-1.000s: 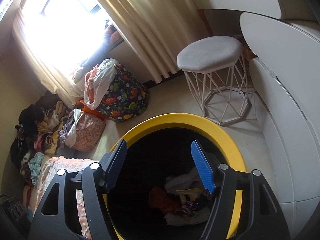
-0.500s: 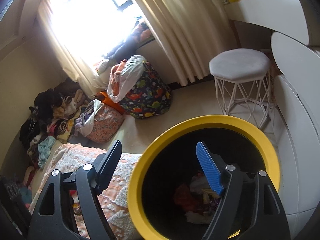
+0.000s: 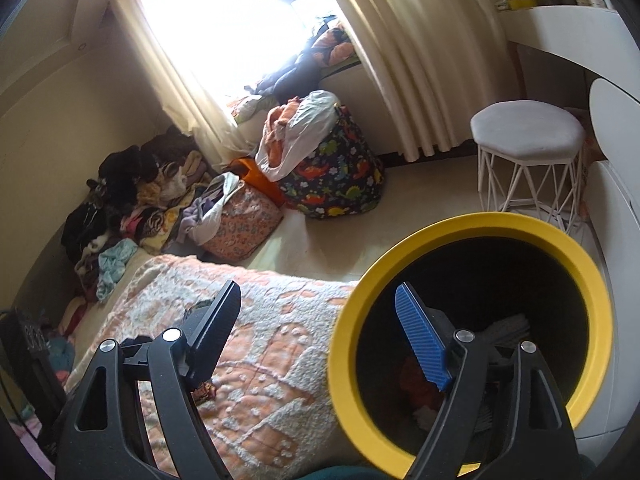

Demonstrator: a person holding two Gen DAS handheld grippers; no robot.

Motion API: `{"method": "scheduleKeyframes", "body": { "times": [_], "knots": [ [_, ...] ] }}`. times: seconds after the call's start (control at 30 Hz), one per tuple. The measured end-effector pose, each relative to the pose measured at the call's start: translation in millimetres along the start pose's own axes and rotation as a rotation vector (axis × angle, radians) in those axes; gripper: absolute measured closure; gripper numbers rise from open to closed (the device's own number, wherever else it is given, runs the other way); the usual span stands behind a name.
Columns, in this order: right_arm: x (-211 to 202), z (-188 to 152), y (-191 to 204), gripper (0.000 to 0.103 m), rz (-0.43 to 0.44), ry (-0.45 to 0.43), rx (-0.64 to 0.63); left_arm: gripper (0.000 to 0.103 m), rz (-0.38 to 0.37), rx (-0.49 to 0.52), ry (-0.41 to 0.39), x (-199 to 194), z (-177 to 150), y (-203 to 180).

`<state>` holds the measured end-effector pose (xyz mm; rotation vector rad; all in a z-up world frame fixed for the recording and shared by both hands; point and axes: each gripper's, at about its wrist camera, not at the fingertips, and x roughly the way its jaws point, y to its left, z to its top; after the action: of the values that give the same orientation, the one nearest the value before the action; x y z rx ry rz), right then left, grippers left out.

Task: Collect trash
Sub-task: 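Move both tools back over the red bottle and wrappers on the bed, then grasp the red bottle with the left tool while the right tool grasps the brown wrapper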

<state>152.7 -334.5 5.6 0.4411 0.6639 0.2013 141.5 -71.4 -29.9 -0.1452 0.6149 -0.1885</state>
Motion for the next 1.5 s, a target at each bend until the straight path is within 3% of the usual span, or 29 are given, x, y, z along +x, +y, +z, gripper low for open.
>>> {"method": "scheduleKeyframes", "body": {
  "times": [0.47, 0.73, 0.87, 1.2, 1.5],
  "knots": [
    [43, -54, 84, 0.026, 0.090, 0.176, -0.119, 0.011, 0.127, -0.130, -0.012, -10, -2, 98],
    [78, -83, 117, 0.026, 0.115, 0.296, -0.142, 0.011, 0.167, -0.161, 0.048, 8, -6, 146],
    [98, -96, 128, 0.027, 0.119, 0.358, -0.128, 0.011, 0.137, -0.170, 0.091, 24, -9, 165],
    [142, -113, 130, 0.043, 0.121, 0.478, -0.045, 0.011, 0.086, -0.109, 0.185, 69, -10, 176],
    [148, -116, 128, 0.078, 0.153, 0.510, -0.054, 0.012, 0.009, -0.120, 0.214, 91, -16, 178]
  ]
}}
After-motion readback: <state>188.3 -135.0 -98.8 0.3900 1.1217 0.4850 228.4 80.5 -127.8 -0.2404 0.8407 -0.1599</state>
